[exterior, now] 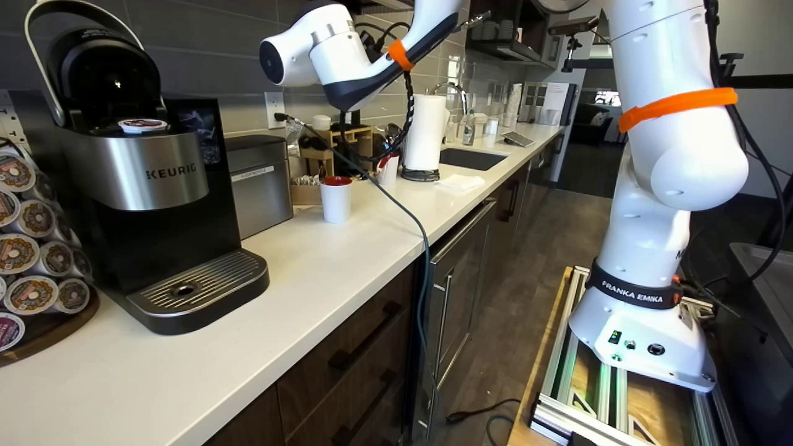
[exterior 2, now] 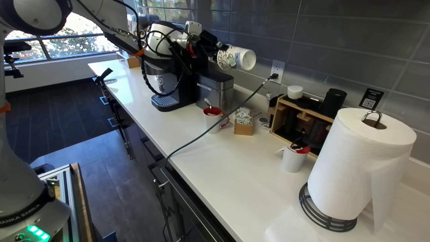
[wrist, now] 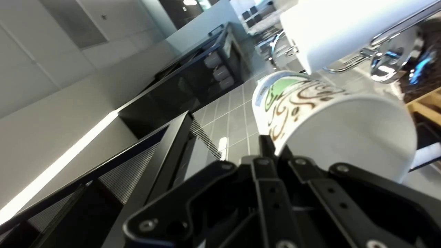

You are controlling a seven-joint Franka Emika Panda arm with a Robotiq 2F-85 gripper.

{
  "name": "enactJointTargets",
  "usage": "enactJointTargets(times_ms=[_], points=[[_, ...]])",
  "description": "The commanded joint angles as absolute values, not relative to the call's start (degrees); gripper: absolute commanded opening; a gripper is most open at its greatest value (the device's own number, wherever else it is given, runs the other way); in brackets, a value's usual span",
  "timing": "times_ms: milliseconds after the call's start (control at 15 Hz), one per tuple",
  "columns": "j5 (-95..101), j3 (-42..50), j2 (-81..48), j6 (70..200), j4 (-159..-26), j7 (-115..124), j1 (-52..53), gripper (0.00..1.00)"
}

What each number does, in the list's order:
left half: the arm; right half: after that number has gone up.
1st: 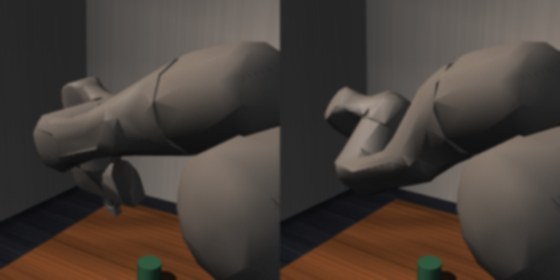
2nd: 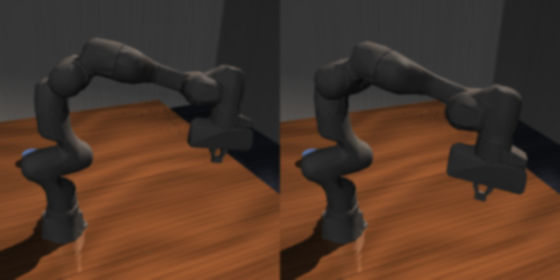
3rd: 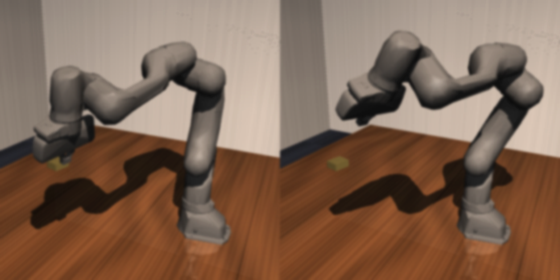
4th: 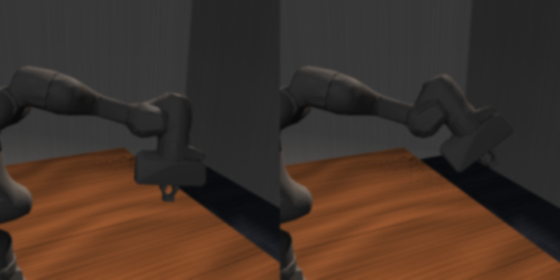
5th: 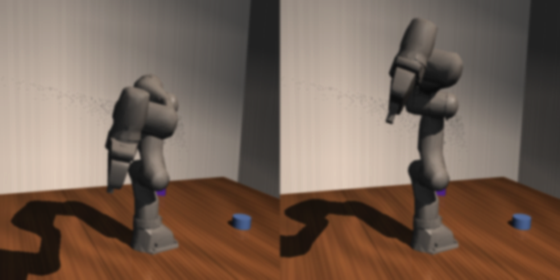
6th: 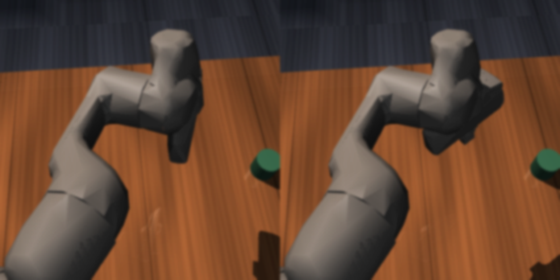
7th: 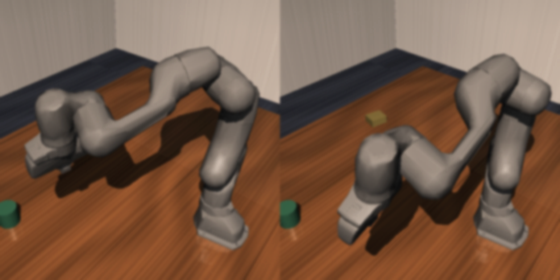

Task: Empty the contents in the cup into the mug cup

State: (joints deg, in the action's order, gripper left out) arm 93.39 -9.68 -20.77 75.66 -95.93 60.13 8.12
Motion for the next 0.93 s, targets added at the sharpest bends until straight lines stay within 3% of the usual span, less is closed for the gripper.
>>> enactJointTargets(times_ms=[0,867], points=[[85.0,-9.5,-13.9,86.5,-103.9,64.7,4.6,0.01],[52.0,-1.9,9.6,111.1,-122.1,66.6,0.9,0.01]])
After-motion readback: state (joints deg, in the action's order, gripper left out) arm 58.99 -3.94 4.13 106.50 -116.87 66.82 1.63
